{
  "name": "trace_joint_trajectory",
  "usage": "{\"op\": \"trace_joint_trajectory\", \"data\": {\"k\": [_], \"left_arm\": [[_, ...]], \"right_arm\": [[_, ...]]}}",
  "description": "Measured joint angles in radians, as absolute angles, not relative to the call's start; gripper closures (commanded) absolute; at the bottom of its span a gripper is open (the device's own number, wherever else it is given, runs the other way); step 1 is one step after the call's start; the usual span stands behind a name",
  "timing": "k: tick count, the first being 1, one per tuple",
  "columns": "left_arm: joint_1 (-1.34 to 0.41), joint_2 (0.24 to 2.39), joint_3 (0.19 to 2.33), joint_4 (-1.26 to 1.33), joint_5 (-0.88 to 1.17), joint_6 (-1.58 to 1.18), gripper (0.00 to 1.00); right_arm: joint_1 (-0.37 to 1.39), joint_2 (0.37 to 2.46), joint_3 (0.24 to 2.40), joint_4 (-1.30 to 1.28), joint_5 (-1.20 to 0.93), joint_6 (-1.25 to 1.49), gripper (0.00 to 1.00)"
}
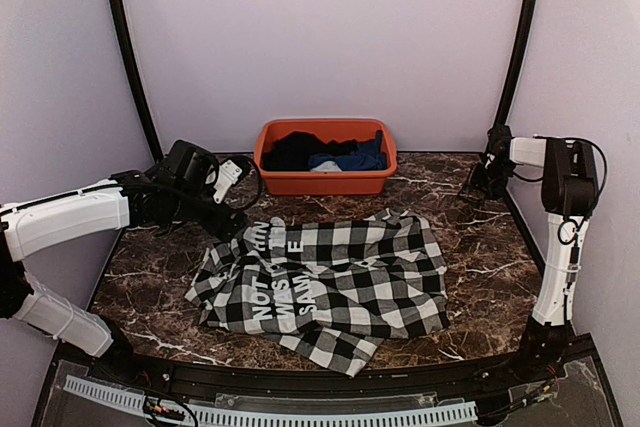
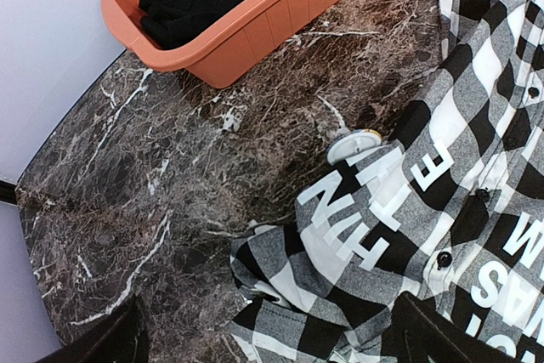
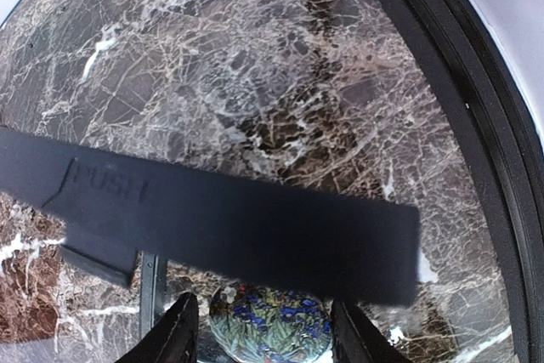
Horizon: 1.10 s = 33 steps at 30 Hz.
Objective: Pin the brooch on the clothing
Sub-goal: Pick up the brooch from the brooch box.
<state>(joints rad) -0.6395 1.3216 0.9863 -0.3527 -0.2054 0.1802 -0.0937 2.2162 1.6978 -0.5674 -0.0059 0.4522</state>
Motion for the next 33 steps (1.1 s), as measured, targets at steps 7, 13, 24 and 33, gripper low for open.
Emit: {"op": "trace_joint_trajectory", "data": {"k": [7,13,24,33], "left_arm": [[-0.640,1.322,0.986,-0.353,-0.207,0.180,0.01],[-0.640,1.322,0.986,-0.353,-0.207,0.180,0.01],[-0.640,1.322,0.986,-0.353,-0.207,0.180,0.01],[-0.640,1.322,0.986,-0.353,-0.207,0.180,0.01]], "right_arm": [[-0.094,2.216,1.698,-0.567,-0.026,0.449,0.50],[-0.094,2.218,1.698,-0.567,-0.030,0.444,0.58],[-0.094,2.233,1.711,-0.569,-0.049,0.441,0.57],[-0.094,2.235,1.715,-0.569,-0.056,0.439,0.61]]}}
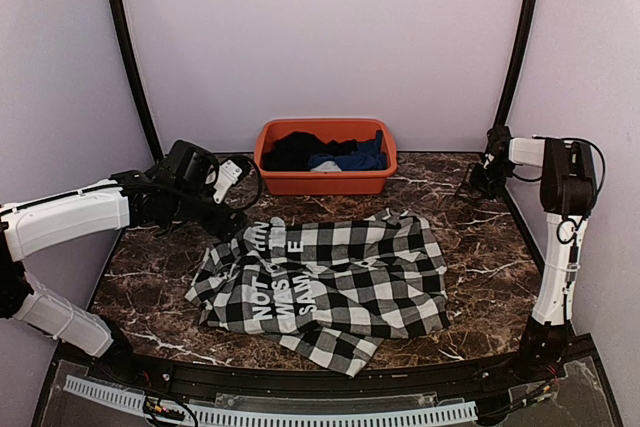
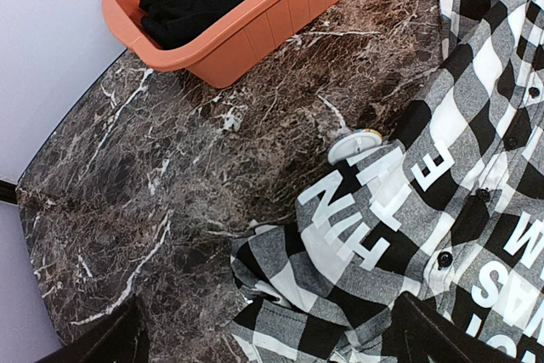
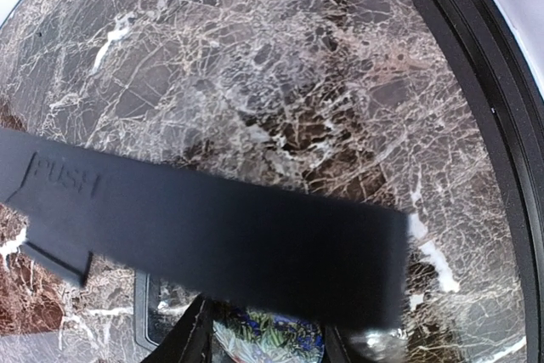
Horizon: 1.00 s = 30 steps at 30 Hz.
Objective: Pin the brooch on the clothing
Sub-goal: Pick up the brooch from the brooch box.
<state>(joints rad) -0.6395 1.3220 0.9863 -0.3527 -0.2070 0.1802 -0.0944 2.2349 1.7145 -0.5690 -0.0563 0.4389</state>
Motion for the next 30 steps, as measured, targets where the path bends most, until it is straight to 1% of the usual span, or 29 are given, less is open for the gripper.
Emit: {"op": "trace_joint_trajectory", "data": {"k": [2,5,7,16,20,24,30], "left_arm": [[-0.640,1.322,0.986,-0.353,-0.207,0.180,0.01],[-0.640,1.322,0.986,-0.353,-0.207,0.181,0.01],[-0.640,1.322,0.986,-0.353,-0.207,0.181,0.01],[-0.640,1.322,0.986,-0.353,-0.203,0.180,0.01],[-0.640,1.322,0.986,-0.353,-0.203,0.181,0.01],[-0.640,1.322,0.986,-0.353,-0.203,0.180,0.01],[-0.640,1.322,0.986,-0.353,-0.202,0.180,0.01]], "right_arm": [[-0.094,2.235,1.715,-0.569,-0.056,0.439,0.62],[-0.094,2.235,1.715,-0.569,-0.056,0.439,0.66],[-0.094,2.233,1.711,-0.567,-0.056,0.440,0.70],[-0.095,2.203,1.682,-0.555,-0.062,0.435,0.78],[-0.095,2.193,1.674,-0.552,-0.073,0.435,0.87],[-0.094,2.161,1.664,-0.554,-0.079,0.442,0.93],[-0.095,2.113,1.663,-0.548,-0.092,0.439,0.95]]}}
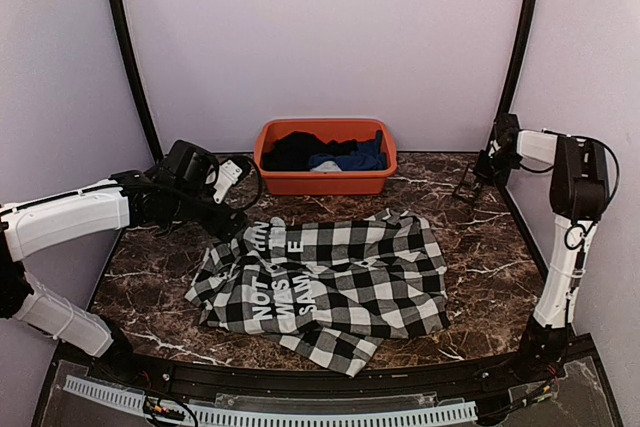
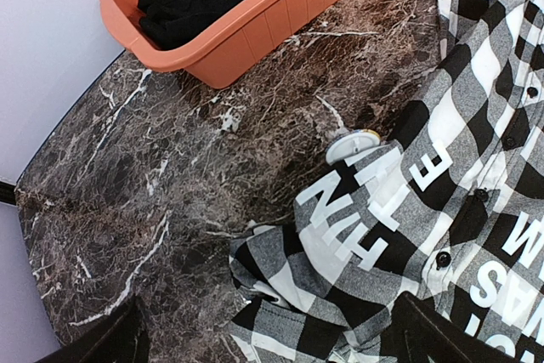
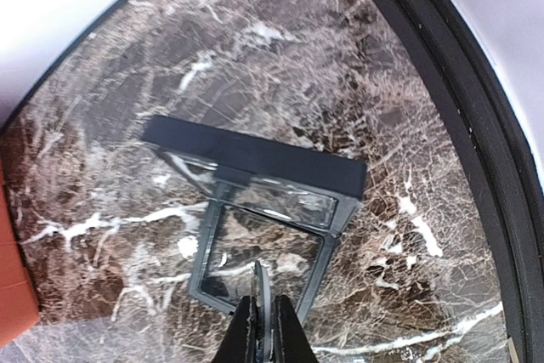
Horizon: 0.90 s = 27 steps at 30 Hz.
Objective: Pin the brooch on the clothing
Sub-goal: Pick up the brooch from the brooch box, then pass from the right arm to the left
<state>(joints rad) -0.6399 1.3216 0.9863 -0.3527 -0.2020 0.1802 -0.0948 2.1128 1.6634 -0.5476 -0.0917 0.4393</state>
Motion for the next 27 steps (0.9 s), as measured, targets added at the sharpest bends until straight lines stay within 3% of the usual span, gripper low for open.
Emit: {"op": "trace_joint_trajectory", "data": {"k": [12,18,27], "left_arm": [[-0.640,1.321,0.982,-0.341,-0.150,0.179,0.01],[-0.640,1.283,0.942,-0.282,0.000,0.171,0.01],[-0.640,1.262,0.937,-0.169,0.335,0.065,0.01]], "right_arm": [[-0.087,2.009,1.586,-0.543,-0.176,0.447,0.98],[-0.016,1.734,1.458,-0.509,-0.265,0.445,0.98],[0.281,1.316,1.206,-0.294,-0.496,0.292,0.96]]}}
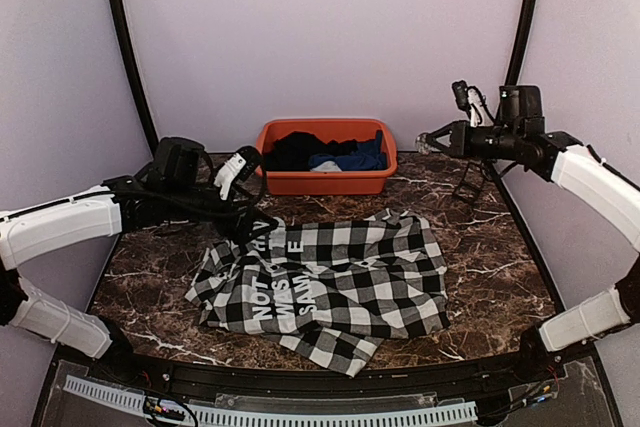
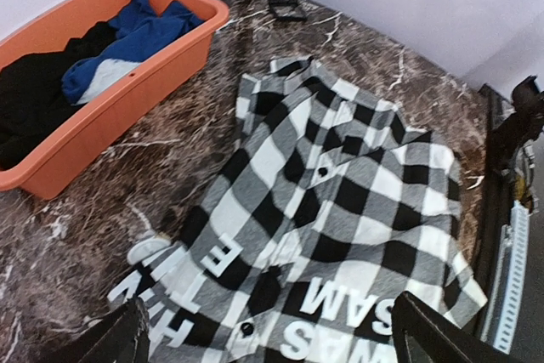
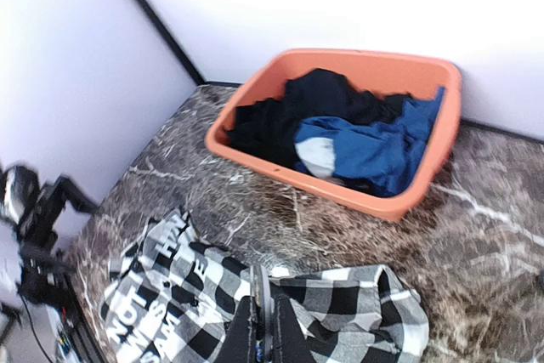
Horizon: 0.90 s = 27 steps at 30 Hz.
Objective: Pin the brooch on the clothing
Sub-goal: Pass from the right arm to the left
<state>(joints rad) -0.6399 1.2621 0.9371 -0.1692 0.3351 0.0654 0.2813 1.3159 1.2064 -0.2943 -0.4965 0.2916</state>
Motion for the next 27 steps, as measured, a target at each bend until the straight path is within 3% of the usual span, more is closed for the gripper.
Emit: {"op": "trace_joint_trajectory", "data": {"k": [12,19,27], "left_arm": [[-0.670,1.345,1.034,0.034,0.593,-0.259,0.01],[-0.715,1.412,1.044,0.120,0.639,-0.412,0.01],[-0.727,1.422,1.091,0.144,0.662,-0.487,0.01]], "right_arm": [[0.616,1.019,0.947,-0.125,-0.419,-0.165,0.93],[0.874,0.980,0.829,0.002,-0.176,-0.556,1.00],[1.114,0.971,0.533,0.398,0.183,-1.134,1.00]]}}
